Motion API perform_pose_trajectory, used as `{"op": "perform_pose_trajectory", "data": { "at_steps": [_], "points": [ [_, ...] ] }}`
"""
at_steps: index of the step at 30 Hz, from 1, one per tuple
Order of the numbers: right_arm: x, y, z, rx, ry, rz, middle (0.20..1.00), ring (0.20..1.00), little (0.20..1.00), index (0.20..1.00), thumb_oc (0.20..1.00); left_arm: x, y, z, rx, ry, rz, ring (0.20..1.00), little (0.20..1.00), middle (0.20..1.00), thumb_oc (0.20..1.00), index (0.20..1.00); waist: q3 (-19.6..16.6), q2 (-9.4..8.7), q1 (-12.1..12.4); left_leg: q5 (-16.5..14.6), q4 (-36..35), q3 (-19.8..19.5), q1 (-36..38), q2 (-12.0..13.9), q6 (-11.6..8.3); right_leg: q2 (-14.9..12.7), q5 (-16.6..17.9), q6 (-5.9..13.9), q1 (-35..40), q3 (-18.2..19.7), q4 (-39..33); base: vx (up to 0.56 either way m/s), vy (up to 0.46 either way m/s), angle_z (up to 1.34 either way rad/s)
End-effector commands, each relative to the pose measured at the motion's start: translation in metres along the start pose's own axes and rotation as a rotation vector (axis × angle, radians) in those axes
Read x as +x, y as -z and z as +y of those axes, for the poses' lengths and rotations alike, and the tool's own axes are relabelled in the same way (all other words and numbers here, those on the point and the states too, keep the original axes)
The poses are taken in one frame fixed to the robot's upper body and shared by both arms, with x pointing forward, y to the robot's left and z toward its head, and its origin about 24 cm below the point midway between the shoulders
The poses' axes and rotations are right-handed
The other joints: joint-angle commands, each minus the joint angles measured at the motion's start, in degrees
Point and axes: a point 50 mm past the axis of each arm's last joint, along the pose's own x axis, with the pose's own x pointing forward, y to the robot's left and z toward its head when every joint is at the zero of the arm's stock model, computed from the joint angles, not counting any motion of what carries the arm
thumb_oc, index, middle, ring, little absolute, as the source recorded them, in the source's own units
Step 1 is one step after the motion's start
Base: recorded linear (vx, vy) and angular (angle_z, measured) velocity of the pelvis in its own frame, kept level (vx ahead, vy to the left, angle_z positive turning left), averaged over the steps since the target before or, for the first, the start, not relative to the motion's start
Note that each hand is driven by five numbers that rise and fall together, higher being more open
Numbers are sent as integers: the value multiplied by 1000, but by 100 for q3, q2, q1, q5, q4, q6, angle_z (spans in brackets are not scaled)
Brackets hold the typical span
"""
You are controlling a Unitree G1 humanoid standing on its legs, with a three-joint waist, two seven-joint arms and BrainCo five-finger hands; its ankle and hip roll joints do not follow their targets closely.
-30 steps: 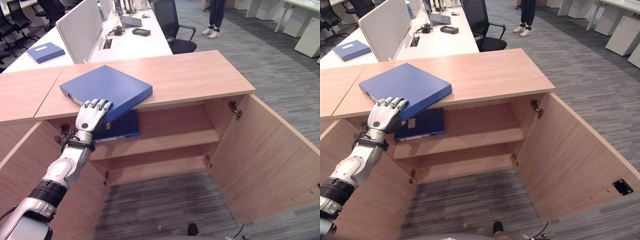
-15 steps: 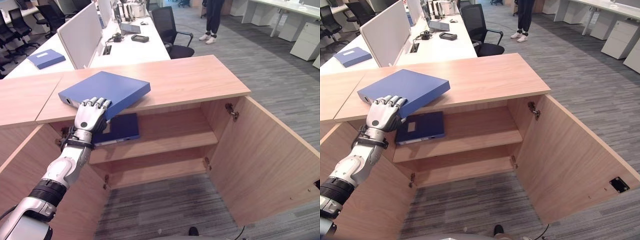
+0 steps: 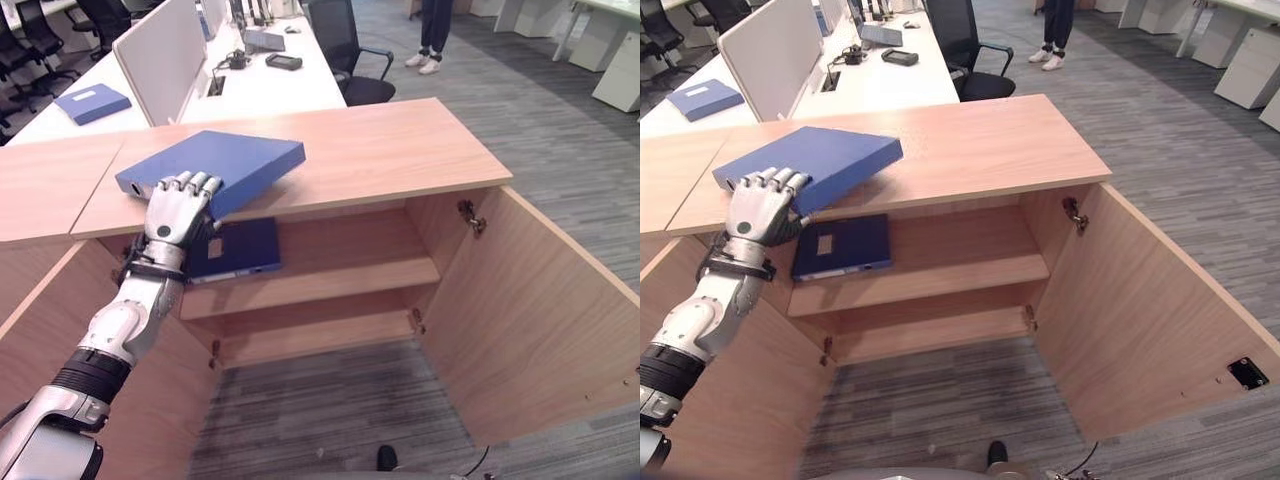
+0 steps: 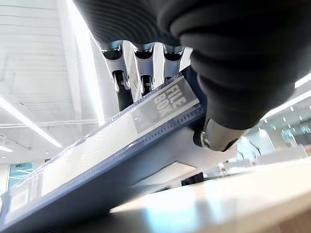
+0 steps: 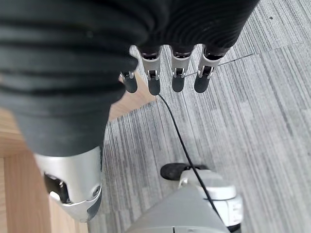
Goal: Put the empty folder in the office cabinet
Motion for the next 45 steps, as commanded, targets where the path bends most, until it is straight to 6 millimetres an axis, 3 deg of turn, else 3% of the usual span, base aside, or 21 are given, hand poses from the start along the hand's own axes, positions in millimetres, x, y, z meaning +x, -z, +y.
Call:
{"op": "perform_pose_trajectory", "data": {
  "at_steps": [1, 8, 21, 29, 38, 45],
  "points": [
    [3, -21, 2, 56, 9, -44, 1000, 1000, 1000, 1000, 1000, 50, 19, 69, 44, -283, 7, 200, 200, 200, 200, 200, 96, -100, -69, -401, 69, -131, 96, 6, -165, -508, -877, 703, 747, -116, 96, 0, 0, 0],
    [4, -22, 4, 28, -6, -41, 1000, 1000, 1000, 1000, 1000, 66, 23, 109, 38, -416, -22, 200, 200, 200, 200, 200, 57, -51, -38, -365, 69, -181, 52, -20, -159, -525, -869, 694, 732, -126, 95, -4, -5, 4],
    [4, -27, 5, -56, -5, -66, 1000, 1000, 1000, 1000, 1000, 59, 22, 164, -219, -681, -48, 200, 200, 200, 200, 200, 13, -17, 107, -331, 69, -316, 5, -52, -164, -530, -900, 665, 791, -268, 115, 2, -6, 2],
    [4, -35, 7, -59, -12, -90, 1000, 1000, 1000, 1000, 1000, 51, 16, 185, -356, -792, -98, 200, 200, 200, 200, 200, -10, -8, 190, -311, 69, -439, -32, -61, -160, -517, -932, 630, 826, -354, 125, 9, -15, 9],
    [4, -40, 8, -75, -19, -111, 1000, 1000, 1000, 1000, 1000, 50, 9, 191, -481, -811, -142, 200, 200, 200, 200, 200, -23, 6, 239, -288, 69, -520, -64, -65, -162, -499, -953, 615, 855, -429, 123, 1, -6, 2],
    [4, -47, 11, -60, -56, -134, 1000, 1000, 1000, 1000, 1000, 40, -2, 193, -830, -751, -266, 200, 200, 200, 200, 200, -10, 6, 294, -255, 69, -546, -106, -69, -153, -508, -940, 605, 838, -448, 116, -15, -11, 5]
  ]
}}
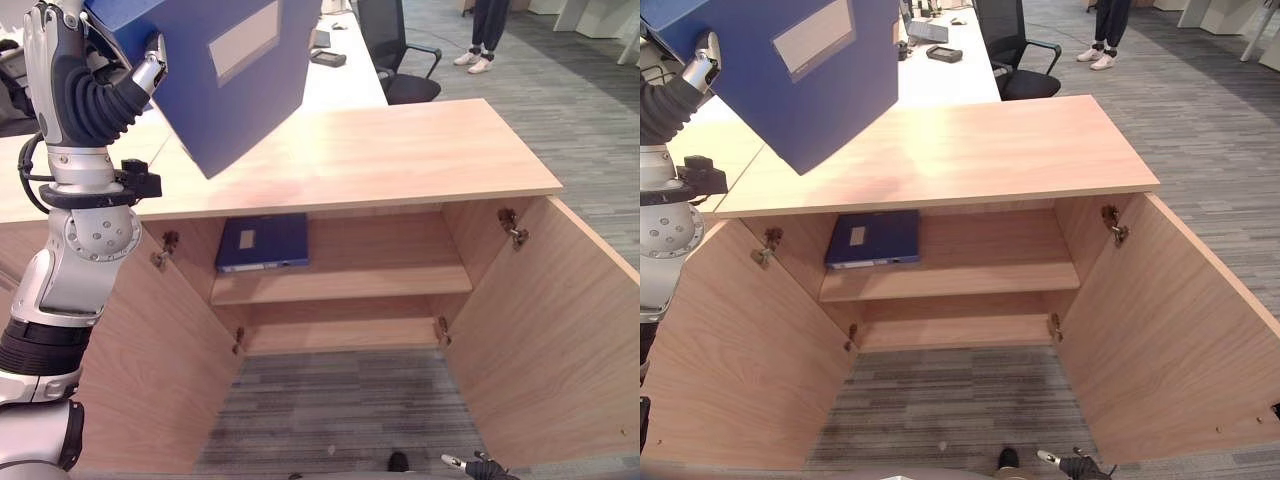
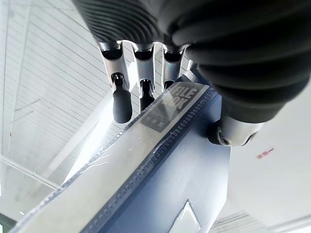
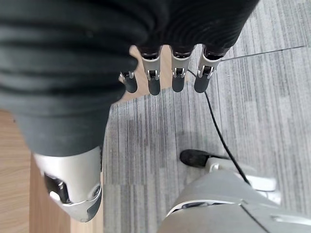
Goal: Put the empty folder in the office cabinet
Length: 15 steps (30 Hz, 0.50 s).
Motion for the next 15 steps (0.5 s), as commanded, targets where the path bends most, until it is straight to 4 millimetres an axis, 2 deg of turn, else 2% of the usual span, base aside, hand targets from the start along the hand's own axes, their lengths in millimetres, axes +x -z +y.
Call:
{"op": "perform_pose_trajectory", "data": {
  "at_steps": [1, 3, 6, 12, 15],
  "points": [
    [2, -18, 0, -16, -24, -61, 1000, 1000, 1000, 1000, 1000, 31, -25, 33, -194, -116, -137, 200, 200, 200, 200, 200, -21, -191, -33, -310, 19, -104, -53, -70, -125, -474, -906, 645, 672, -78, 115, 36, -7, 4],
    [2, -20, 0, -9, -37, -65, 1000, 1000, 1000, 1000, 1000, 24, -25, 35, -360, -74, -110, 200, 200, 200, 200, 200, -18, -187, 0, -307, 19, -113, -51, -62, -126, -478, -912, 640, 682, -75, 113, 0, 0, 0],
    [2, -22, 1, -21, -58, -70, 1000, 1000, 1000, 1000, 1000, 17, -25, 39, -483, -22, -93, 200, 200, 200, 200, 200, -11, -181, 15, -309, 19, -119, -38, -55, -132, -479, -922, 637, 698, -78, 110, 0, 0, 0],
    [2, -32, 6, -15, -97, -106, 1000, 1000, 1000, 1000, 1000, 5, -18, 44, -602, 63, -39, 200, 200, 200, 200, 200, -12, -188, 66, -310, 19, -114, -35, -54, -142, -476, -923, 621, 722, -96, 106, 0, 0, 0],
    [1, -48, 12, 20, -134, -173, 1000, 1000, 1000, 1000, 1000, -3, -14, 48, -663, 134, -7, 200, 200, 200, 200, 200, -14, -203, 124, -309, 19, -124, -36, -56, -143, -473, -924, 618, 724, -96, 109, 0, 0, 0]
  ]
}}
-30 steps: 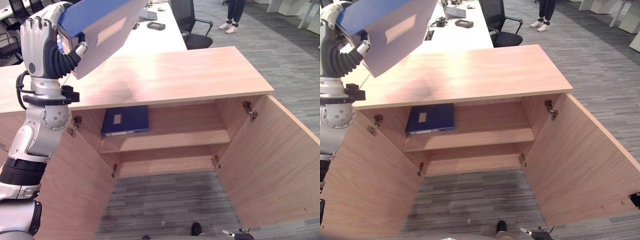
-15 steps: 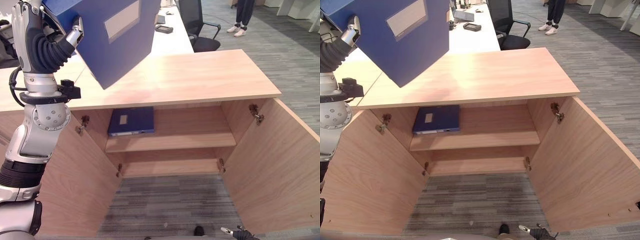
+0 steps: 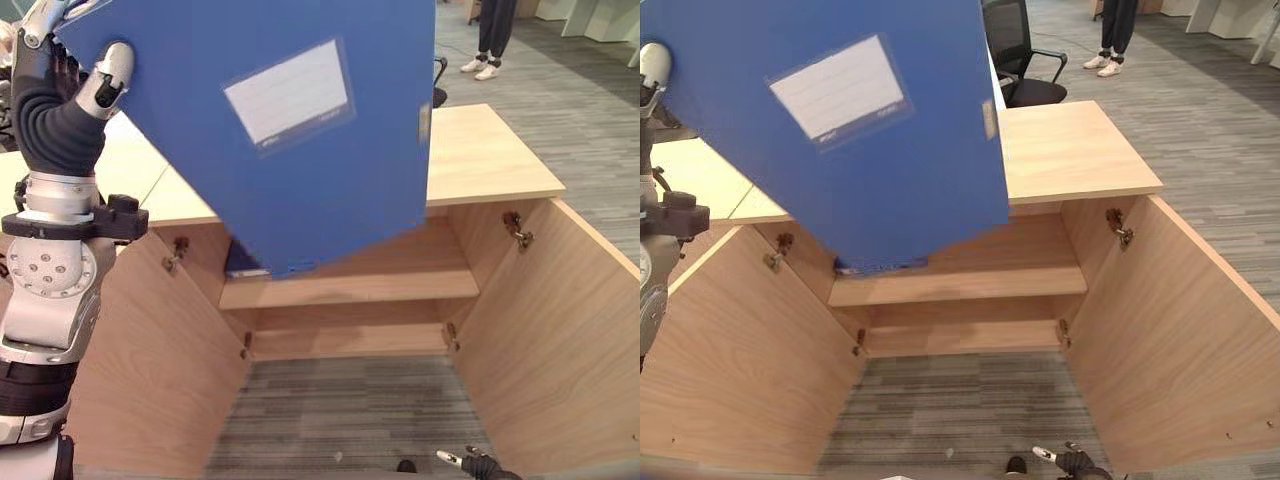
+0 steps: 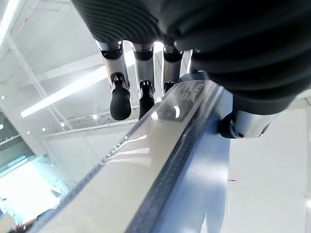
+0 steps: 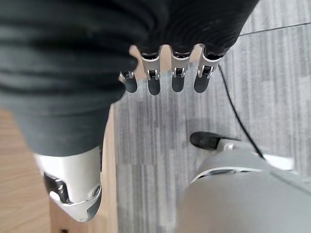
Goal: Put the empty folder in the office cabinet
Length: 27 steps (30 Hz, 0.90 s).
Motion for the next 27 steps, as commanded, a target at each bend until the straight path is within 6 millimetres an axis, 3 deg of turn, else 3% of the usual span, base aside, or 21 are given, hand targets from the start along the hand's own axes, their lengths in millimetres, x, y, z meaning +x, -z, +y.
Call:
{"op": "perform_pose_trajectory", "data": {
  "at_steps": [1, 4, 11, 16, 18, 25, 27],
  "points": [
    [4, -40, 8, 16, -50, -141, 1000, 1000, 1000, 1000, 1000, 14, -24, 18, -66, 11, -112, 200, 200, 200, 200, 200, 102, -350, 30, -307, 70, -117, -14, -56, -142, -473, -886, 621, 704, -78, 112, 0, 0, 0],
    [3, -52, 9, 39, -68, -198, 1000, 1000, 1000, 1000, 1000, 8, -20, 22, -101, 27, -77, 200, 200, 200, 200, 200, 102, -354, 47, -305, 70, -111, -27, -55, -141, -478, -884, 624, 699, -80, 113, -2, 6, 2],
    [-21, -129, 7, 88, -138, -575, 1000, 1000, 1000, 1000, 1000, -11, -8, 30, -126, 53, 28, 200, 200, 200, 200, 200, 130, -396, 130, -292, 70, -129, -50, -48, -136, -491, -873, 628, 679, -104, 124, 0, 0, 0],
    [-58, -180, 7, 101, -222, -854, 1000, 1000, 1000, 1000, 1000, -21, -1, 31, -136, 36, 72, 200, 200, 200, 200, 200, 125, -425, 126, -301, 70, -124, -57, -50, -122, -508, -873, 638, 669, -96, 130, 0, 0, 0],
    [-89, -210, 15, 84, -318, -1026, 1000, 1000, 1000, 1000, 1000, -25, 7, 27, -156, 38, 104, 200, 200, 200, 200, 200, 131, -447, 115, -304, 70, -96, -61, -53, -106, -521, -864, 638, 664, -78, 135, 0, 0, 0],
    [-126, -228, 44, 113, -601, -1161, 1000, 1000, 1000, 1000, 1000, -36, 24, 18, -193, 44, 179, 200, 200, 200, 200, 200, 118, -484, 64, -322, 70, -45, -41, -38, -98, -536, -858, 628, 653, -59, 129, 0, 3, -1],
    [-139, -230, 61, 156, -785, -1168, 1000, 1000, 1000, 1000, 1000, -33, 28, 13, -196, 70, 183, 200, 200, 200, 200, 200, 111, -515, 24, -315, 70, -22, -43, -25, -105, -543, -851, 631, 640, -37, 127, -6, 17, -7]
  ]
}}
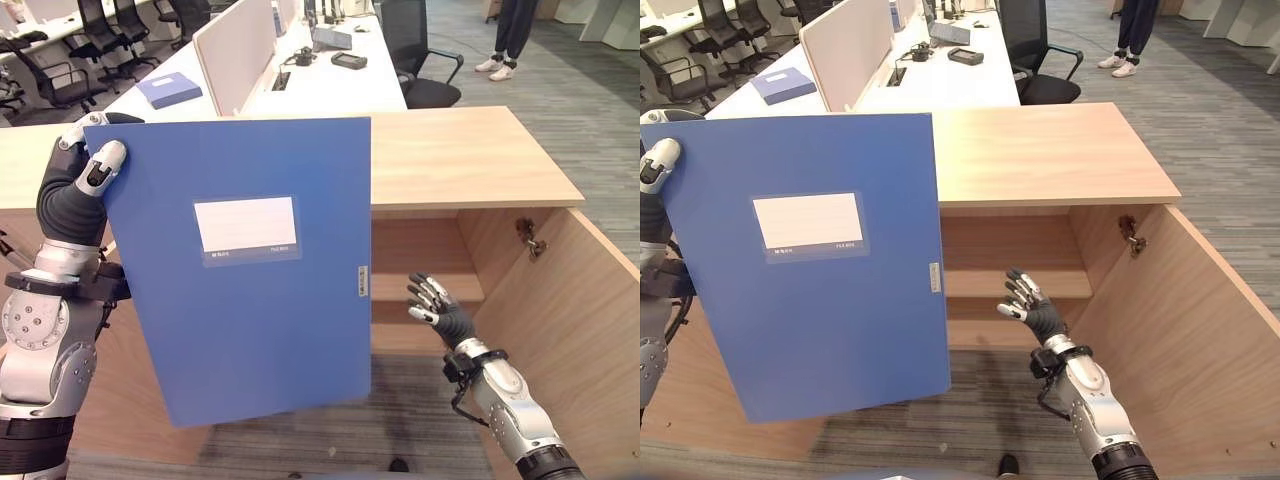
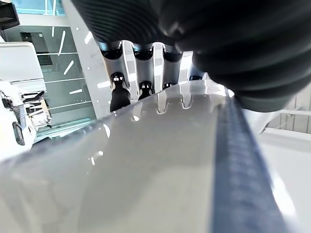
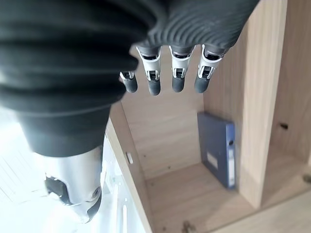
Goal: Put the empty folder in the office cabinet
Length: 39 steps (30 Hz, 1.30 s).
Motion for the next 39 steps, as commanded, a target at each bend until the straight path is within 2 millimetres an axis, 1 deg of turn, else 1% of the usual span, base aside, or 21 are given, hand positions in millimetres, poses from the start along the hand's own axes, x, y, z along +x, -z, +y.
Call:
{"op": "perform_pose_trajectory", "data": {
  "at_steps": [1, 4, 5, 7, 8, 9, 10, 15, 18, 24, 29, 31, 32, 33, 37, 39],
  "points": [
    [19, -39, 34, 138, -229, -188, 1000, 1000, 1000, 1000, 1000, 24, -18, 4, 35, 32, -107, 200, 200, 200, 200, 200, 55, -322, -146, -315, 19, -24, 5, -25, -111, -550, -839, 631, 734, -48, 124, -10, 1, -5],
    [21, -40, 49, 179, -322, -172, 1000, 1000, 1000, 1000, 1000, 28, -17, 0, 22, 47, -113, 200, 200, 200, 200, 200, 55, -341, -148, -307, 19, -14, 1, -17, -119, -552, -839, 634, 724, -40, 123, 0, 0, 0],
    [21, -40, 49, 179, -322, -172, 1000, 1000, 1000, 1000, 1000, 28, -17, 0, 22, 47, -114, 200, 200, 200, 200, 200, 55, -341, -148, -307, 19, -14, 1, -17, -119, -552, -839, 634, 723, -40, 123, 0, 0, 0],
    [24, -39, 64, 240, -422, -152, 1000, 1000, 1000, 1000, 1000, 33, -17, -5, 15, 73, -129, 200, 200, 200, 200, 200, 55, -364, -148, -301, 19, -7, 1, -13, -125, -549, -837, 628, 718, -24, 127, 0, 0, 0],
    [24, -39, 64, 240, -422, -152, 1000, 1000, 1000, 1000, 1000, 33, -17, -5, 15, 72, -130, 200, 200, 200, 200, 200, 58, -364, -148, -301, 19, -6, 1, -13, -125, -549, -837, 628, 718, -23, 128, 0, 0, 0],
    [24, -38, 72, 252, -482, -126, 1000, 1000, 1000, 1000, 1000, 37, -19, -9, 16, 100, -141, 200, 200, 200, 200, 200, 55, -378, -144, -297, 19, -5, 5, -8, -131, -545, -838, 628, 721, -22, 131, 0, 0, 0],
    [24, -37, 75, 259, -514, -107, 1000, 1000, 1000, 1000, 1000, 40, -20, -11, 17, 115, -147, 200, 200, 200, 200, 200, 51, -391, -145, -296, 19, -6, 4, -6, -135, -546, -838, 627, 724, -30, 131, 0, 0, 0],
    [23, -36, 81, 259, -600, -57, 1000, 1000, 1000, 1000, 1000, 45, -22, -20, 20, 184, -155, 200, 200, 200, 200, 200, 40, -432, -131, -286, 19, -13, -5, 0, -146, -538, -830, 629, 713, -39, 137, 0, 0, 0],
    [23, -40, 83, 252, -634, -56, 1000, 1000, 1000, 1000, 1000, 47, -22, -23, 32, 213, -153, 200, 200, 200, 200, 200, 36, -450, -117, -275, 19, -16, -17, 4, -150, -531, -828, 629, 702, -33, 141, 0, 0, 0],
    [23, -48, 82, 215, -656, -64, 1000, 1000, 1000, 1000, 1000, 47, -24, -25, 73, 247, -149, 200, 200, 200, 200, 200, 32, -459, -111, -263, 19, -13, -27, 6, -157, -532, -815, 635, 692, -35, 140, 0, 0, 0],
    [22, -47, 81, 203, -657, -55, 1000, 1000, 1000, 1000, 1000, 48, -27, -20, 112, 253, -146, 200, 200, 200, 200, 200, 25, -459, -105, -259, 19, -8, -31, 20, -166, -531, -811, 639, 684, -38, 137, 0, 0, 0],
    [22, -43, 77, 194, -634, -40, 1000, 1000, 1000, 1000, 1000, 48, -30, -16, 136, 246, -145, 200, 200, 200, 200, 200, 26, -459, -95, -257, 19, -4, -36, 20, -166, -528, -807, 638, 678, -37, 136, 8, -1, -2],
    [21, -37, 72, 196, -599, -29, 1000, 1000, 1000, 1000, 1000, 46, -30, -12, 147, 235, -138, 200, 200, 200, 200, 200, 26, -457, -82, -257, 19, -7, -36, 20, -163, -524, -808, 637, 682, -37, 129, 0, 0, 0],
    [20, -31, 63, 208, -534, -22, 1000, 1000, 1000, 1000, 1000, 43, -32, -5, 183, 219, -123, 200, 200, 200, 200, 200, 22, -451, -81, -256, 19, -8, -38, 21, -163, -517, -810, 642, 681, -37, 125, 0, 0, 0],
    [20, -27, 50, 201, -447, -28, 1000, 1000, 1000, 1000, 1000, 40, -33, 3, 213, 192, -106, 200, 200, 200, 200, 200, 13, -442, -75, -259, 19, -19, -43, 19, -164, -518, -816, 644, 685, -38, 122, 0, 0, 0],
    [19, -25, 47, 213, -424, -33, 1000, 1000, 1000, 1000, 1000, 39, -33, 5, 218, 178, -105, 200, 200, 200, 200, 200, 11, -444, -74, -260, 19, -24, -43, 18, -163, -520, -817, 646, 689, -41, 120, 0, 0, 0]
  ]
}}
